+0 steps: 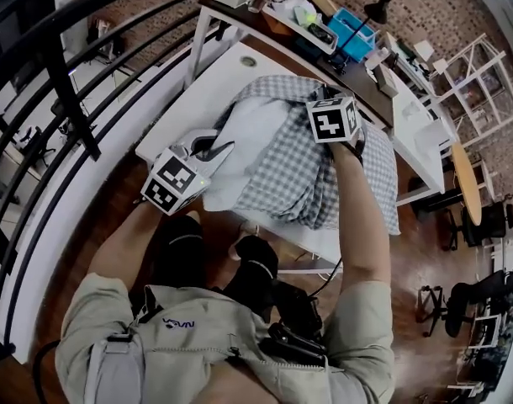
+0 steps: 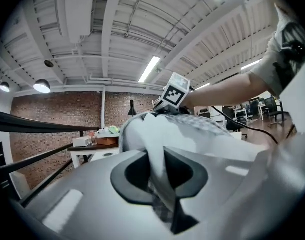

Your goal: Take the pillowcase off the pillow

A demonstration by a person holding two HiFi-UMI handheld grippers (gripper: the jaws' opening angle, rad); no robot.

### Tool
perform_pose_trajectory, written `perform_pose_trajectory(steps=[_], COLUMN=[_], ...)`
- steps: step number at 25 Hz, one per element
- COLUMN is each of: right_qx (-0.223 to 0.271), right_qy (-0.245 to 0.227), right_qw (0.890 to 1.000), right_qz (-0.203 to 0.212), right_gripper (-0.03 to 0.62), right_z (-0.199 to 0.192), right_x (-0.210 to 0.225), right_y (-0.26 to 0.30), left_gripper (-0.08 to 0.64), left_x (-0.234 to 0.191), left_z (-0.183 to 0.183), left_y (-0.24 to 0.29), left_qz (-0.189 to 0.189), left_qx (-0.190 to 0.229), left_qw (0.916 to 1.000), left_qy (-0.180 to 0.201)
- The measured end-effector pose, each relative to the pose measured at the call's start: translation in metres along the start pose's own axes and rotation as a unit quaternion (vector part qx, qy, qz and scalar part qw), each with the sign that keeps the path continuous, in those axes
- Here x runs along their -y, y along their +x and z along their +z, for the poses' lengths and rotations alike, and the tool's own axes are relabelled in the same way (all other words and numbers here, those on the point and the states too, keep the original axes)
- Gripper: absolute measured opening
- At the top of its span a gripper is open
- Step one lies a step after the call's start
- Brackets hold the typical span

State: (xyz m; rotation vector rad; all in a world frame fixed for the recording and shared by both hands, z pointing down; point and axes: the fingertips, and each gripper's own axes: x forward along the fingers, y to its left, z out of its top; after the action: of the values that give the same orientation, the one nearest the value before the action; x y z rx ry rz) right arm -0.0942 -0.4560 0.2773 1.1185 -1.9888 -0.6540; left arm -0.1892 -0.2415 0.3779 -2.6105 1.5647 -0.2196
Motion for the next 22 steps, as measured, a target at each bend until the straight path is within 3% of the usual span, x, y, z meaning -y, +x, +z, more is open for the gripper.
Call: perform_pose_trajectory(steps=[3, 5, 9, 13, 16, 19, 22], right_qx=[-0.042, -0.043, -0.030, -0.007, 0.009, 0.018, 0.020], right_qy=[0.020, 0.025, -0.015, -0.005, 0.005, 0.001, 0.002], right_qw=[0.999, 0.999, 0.999, 0.999, 0.999, 0.999, 0.999], right_qz=[0.003, 0.022, 0.029, 0.033, 0.040, 0.044, 0.047], right_gripper=[0.008, 0.008, 0.008, 0.008, 0.008, 0.008, 0.008], right_z=[-0.050, -0.064, -0.068, -0.065, -0.062, -0.058, -0.060], right_x=[0.006, -0.008, -0.030, -0.032, -0.035, -0.037, -0.038], right_y=[0.010, 0.012, 0.008, 0.001, -0.004, -0.006, -0.007], left_gripper=[0.057, 0.074, 0.176, 0.190, 0.206, 0.233, 0.233], left_x=[0.010, 0.014, 0.011, 0.013, 0.013, 0.006, -0.006], left_z=[-0.010, -0.020, -0.007, 0.000, -0.021, -0.024, 0.006], left_y=[-0.010, -0.009, -0.010, -0.014, -0.022, -0.035, -0.047], left_qz=[-0.008, -0.014, 0.006, 0.019, 0.015, 0.012, 0.028], left_qx=[0.011, 0.003, -0.010, -0.037, -0.057, -0.042, 0.008], left_qw=[0.9999, 0.9997, 0.9992, 0.9986, 0.9962, 0.9920, 0.9905], left_qy=[0.000, -0.019, -0.039, -0.034, -0.063, -0.118, -0.134])
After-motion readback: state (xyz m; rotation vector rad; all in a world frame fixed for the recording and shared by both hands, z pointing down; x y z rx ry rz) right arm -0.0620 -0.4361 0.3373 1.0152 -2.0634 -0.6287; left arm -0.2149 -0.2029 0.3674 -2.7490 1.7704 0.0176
